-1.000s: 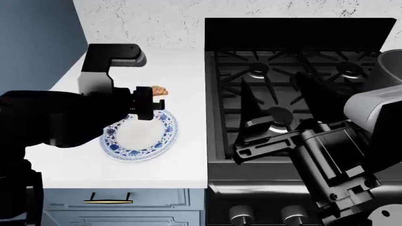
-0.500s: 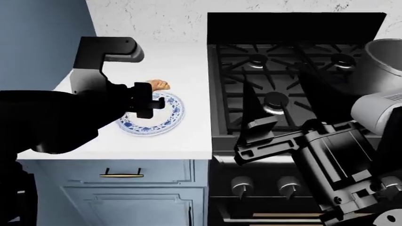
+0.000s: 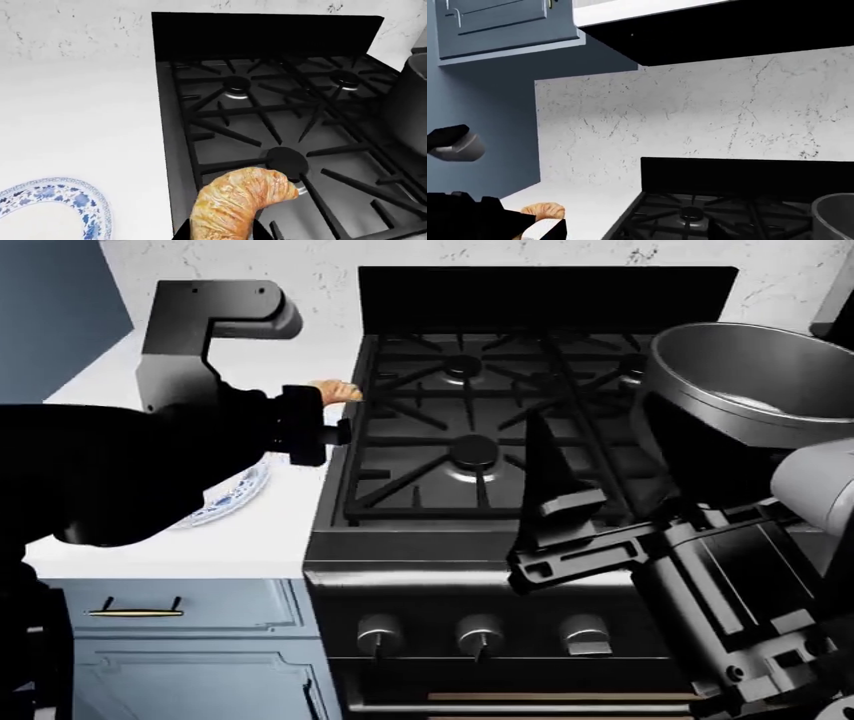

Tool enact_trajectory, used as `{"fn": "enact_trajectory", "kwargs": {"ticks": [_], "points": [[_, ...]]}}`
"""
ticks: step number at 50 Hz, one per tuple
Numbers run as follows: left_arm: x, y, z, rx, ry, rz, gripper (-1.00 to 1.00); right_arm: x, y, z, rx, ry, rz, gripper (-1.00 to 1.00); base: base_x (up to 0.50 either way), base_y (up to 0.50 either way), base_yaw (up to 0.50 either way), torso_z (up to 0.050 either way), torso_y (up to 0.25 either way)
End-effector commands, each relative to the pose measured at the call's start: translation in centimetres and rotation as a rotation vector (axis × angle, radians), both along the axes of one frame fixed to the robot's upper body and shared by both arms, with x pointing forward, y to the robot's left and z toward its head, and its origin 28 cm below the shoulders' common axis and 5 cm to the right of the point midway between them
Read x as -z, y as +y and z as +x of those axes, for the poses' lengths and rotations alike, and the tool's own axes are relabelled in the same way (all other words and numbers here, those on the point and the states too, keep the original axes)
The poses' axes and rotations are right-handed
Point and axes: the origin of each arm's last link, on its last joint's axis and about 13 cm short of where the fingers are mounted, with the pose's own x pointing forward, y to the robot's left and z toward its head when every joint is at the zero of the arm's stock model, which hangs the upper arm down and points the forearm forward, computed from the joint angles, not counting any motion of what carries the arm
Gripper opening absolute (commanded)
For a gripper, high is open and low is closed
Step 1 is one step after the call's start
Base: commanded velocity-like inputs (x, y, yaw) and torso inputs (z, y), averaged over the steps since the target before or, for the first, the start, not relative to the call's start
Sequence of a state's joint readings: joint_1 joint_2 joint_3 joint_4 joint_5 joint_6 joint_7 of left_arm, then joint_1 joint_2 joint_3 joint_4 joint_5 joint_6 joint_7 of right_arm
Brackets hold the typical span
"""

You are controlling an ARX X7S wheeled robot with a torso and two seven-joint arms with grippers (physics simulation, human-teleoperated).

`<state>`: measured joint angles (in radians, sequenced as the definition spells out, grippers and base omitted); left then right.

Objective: Pick the croissant and place it on the pan. Then turn on the stove to warm the croissant.

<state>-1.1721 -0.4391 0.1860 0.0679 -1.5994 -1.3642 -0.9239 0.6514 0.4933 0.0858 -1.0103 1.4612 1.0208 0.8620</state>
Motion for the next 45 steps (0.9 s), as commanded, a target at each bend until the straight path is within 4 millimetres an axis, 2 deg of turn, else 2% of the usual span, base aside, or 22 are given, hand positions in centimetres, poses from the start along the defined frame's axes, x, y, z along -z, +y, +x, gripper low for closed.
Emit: {"fn": "enact_trajectory", "kwargs": {"ticks": [1, 45], "points": [[-0.48, -0.21, -0.11, 0.003, -0.015, 0.001, -1.00, 0.02, -0.13, -0.13, -0.003, -0.002, 0.005, 1.00, 0.00, -0.50, 0.00, 0.000, 0.000], [-1.26, -0.31, -0.03, 0.012, -0.045, 0.002, -1.00, 0.05, -0.32, -0.55, 0.001, -0.017, -0.001, 1.00, 0.01, -0.50, 0.00, 0.000, 0.000]]}}
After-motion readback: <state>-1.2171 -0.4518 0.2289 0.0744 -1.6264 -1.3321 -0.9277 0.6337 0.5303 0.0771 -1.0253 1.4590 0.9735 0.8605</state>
